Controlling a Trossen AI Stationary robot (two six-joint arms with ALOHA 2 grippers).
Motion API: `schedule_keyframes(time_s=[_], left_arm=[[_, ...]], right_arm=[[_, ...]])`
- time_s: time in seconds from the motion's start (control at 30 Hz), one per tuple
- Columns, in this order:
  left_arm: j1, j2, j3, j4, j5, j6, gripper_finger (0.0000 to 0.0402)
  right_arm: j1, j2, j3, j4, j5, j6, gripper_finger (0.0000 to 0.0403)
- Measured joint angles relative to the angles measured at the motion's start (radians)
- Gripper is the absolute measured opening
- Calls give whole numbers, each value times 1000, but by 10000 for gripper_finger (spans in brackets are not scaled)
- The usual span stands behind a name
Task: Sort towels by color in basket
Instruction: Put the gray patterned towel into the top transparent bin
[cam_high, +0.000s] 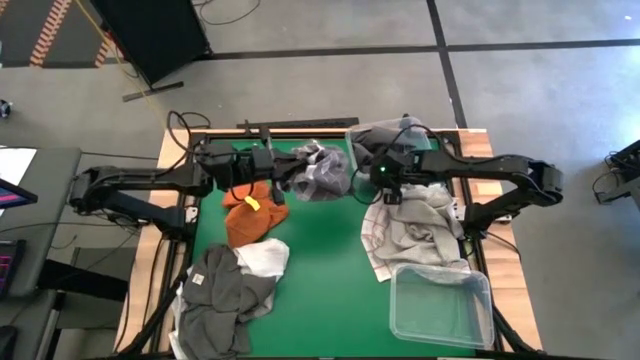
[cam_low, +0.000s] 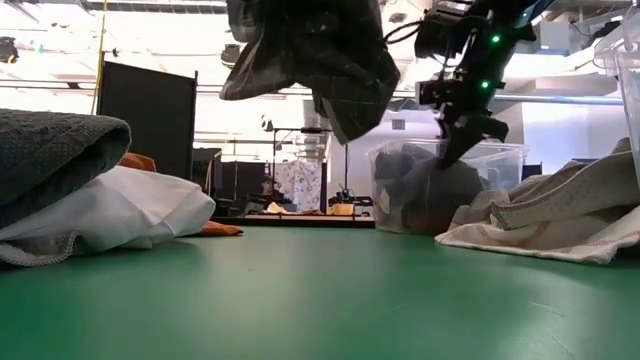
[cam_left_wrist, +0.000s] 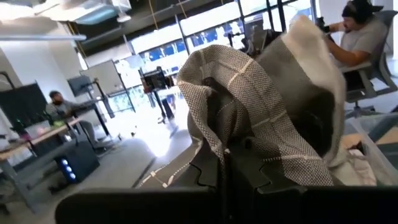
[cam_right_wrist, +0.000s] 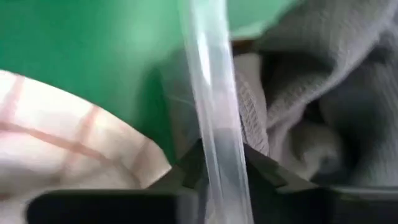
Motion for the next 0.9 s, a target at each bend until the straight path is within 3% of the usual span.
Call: schedule_keyframes(time_s=[0.13, 0.3, 0.67, 0.9], left_arm=[[1, 7, 19, -4, -5, 27, 5], [2, 6, 23, 7, -18, 49, 5], [20, 6, 23, 21, -31, 65, 5], [53, 17, 23, 99, -20, 65, 5]], right_arm=[[39, -8, 0, 61, -14, -3, 53], [75, -14, 9, 103, -68, -10, 62], [83, -17, 16, 156, -109, 58, 182], [104, -17, 105, 112, -104, 102, 250]])
